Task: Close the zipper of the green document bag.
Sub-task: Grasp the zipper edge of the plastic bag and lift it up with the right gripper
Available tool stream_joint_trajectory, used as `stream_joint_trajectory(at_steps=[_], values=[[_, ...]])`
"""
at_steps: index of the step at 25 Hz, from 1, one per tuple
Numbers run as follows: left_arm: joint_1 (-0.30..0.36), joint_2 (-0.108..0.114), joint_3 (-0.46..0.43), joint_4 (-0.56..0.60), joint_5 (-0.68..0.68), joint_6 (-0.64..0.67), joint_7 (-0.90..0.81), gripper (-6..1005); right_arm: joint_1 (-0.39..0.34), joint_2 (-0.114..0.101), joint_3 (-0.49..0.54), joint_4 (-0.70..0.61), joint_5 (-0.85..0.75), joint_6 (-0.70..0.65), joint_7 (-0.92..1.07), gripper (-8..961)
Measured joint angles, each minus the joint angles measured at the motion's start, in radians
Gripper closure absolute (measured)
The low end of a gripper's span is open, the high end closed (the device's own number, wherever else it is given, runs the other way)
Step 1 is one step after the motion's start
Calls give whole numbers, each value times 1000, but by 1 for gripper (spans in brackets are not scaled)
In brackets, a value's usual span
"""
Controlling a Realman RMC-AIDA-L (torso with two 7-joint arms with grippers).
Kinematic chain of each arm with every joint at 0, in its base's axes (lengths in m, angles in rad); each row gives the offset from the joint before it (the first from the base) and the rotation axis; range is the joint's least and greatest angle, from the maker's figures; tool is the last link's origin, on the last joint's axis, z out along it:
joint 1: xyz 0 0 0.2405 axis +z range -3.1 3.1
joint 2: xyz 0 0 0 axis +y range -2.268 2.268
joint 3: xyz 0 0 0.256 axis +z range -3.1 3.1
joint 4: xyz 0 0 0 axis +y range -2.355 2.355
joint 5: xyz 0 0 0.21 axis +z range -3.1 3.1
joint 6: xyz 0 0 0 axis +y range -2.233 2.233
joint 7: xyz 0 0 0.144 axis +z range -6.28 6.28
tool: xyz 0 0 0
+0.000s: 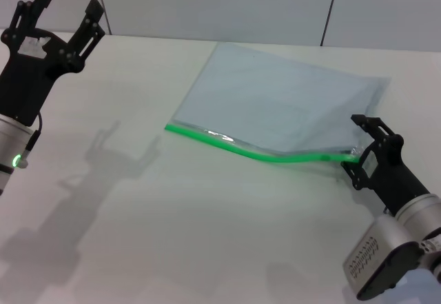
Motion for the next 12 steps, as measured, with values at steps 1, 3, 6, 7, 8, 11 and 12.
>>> stream_joint_trajectory(at_steps=[1,3,6,7,8,11,12], values=[[0,0,0,0,0,0,0,142,2,0,0,-3,0,1,-2,257],[0,0,0,0,0,0,0,142,4,0,0,-13,-1,4,-12,330],[0,0,0,0,0,0,-1,143,6,0,0,-31,-1,24,-35,420],[0,0,0,0,0,0,-1,143,8,0,0,-35,-1,31,-41,447],[0,0,0,0,0,0,-1,143,10,0,0,-40,-1,39,-48,473],[0,0,0,0,0,0,-1,144,15,0,0,-54,-4,47,-61,553],[0,0,0,0,0,-1,-1,144,15,0,0,-54,-4,47,-61,579]])
